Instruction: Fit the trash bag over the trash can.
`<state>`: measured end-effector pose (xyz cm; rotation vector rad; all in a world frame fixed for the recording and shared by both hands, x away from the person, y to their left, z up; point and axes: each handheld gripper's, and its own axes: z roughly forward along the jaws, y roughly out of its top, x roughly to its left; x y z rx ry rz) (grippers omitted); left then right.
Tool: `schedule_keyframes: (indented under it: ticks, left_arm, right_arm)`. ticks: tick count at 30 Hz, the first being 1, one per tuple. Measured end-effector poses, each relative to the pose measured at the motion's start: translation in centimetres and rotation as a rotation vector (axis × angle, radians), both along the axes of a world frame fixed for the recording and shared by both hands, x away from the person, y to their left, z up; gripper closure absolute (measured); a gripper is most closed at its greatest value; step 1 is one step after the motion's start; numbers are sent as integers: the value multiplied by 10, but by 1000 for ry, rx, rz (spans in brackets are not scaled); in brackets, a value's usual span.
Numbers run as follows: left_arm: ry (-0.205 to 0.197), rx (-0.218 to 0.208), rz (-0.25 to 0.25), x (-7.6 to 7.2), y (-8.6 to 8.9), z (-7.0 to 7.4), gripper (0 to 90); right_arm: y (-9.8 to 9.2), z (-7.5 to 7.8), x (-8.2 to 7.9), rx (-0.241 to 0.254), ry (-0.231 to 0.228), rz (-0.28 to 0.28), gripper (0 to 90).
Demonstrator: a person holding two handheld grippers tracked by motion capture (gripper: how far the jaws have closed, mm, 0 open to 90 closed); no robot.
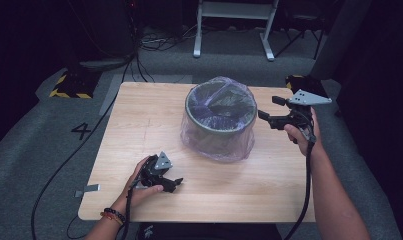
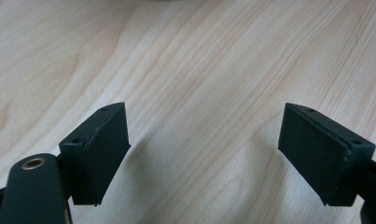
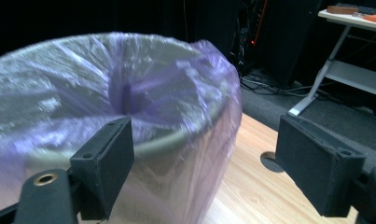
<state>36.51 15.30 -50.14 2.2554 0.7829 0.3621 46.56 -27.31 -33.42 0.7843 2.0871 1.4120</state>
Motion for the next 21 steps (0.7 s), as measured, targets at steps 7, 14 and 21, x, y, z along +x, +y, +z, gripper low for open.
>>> schedule_keyframes:
  ticks: [7,14,21]
  left_arm:
    - [19,-27,11,0,4,-2,155]
    - [22,-25,17,0,4,-2,147]
    - [25,-28,23,0,3,-2,140]
  right_arm:
    - [8,10,-1,3,-7,-12,184]
    - [19,17,-2,4,-8,3,183]
    - [34,21,-3,-14,-12,38,175]
